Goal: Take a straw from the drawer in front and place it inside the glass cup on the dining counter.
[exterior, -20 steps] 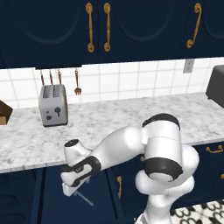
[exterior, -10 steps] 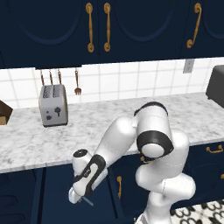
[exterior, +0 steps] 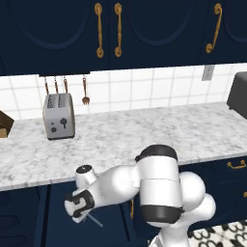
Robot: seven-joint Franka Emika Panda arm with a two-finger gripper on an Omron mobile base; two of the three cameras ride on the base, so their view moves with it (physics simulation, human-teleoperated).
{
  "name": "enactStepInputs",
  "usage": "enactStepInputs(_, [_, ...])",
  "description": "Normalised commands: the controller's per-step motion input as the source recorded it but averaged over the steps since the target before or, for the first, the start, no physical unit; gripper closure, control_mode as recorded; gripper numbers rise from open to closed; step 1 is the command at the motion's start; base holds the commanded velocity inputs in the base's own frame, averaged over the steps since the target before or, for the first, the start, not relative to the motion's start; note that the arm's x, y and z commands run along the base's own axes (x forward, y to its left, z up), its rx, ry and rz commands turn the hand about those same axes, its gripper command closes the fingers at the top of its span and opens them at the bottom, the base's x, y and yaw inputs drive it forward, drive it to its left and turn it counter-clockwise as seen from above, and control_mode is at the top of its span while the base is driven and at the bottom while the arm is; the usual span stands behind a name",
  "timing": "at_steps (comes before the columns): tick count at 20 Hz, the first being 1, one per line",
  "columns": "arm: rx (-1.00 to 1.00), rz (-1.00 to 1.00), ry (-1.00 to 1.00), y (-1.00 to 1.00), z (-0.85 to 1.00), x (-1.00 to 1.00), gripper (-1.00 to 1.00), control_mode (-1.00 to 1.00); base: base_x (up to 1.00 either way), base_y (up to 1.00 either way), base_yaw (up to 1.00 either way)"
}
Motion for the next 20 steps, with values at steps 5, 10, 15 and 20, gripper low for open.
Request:
enactStepInputs(5, [0.0, 0.0, 0.0, 0.02, -0.25, 0.27, -1.0, -1.0, 0.0, 0.0, 0.0])
enactStepInputs(10, [0.0, 0.0, -0.02, 0.26, -0.01, 0.26, -1.0, -1.0, 0.0, 0.0, 0.0])
enactStepInputs(15, [0.0, 0.0, 0.0, 0.26, -0.17, 0.06, -1.0, -1.0, 0.0, 0.0, 0.0])
enactStepInputs(20, [0.0, 0.0, 0.0, 0.05, -0.47, 0.04, -1.0, -1.0, 0.0, 0.0, 0.0])
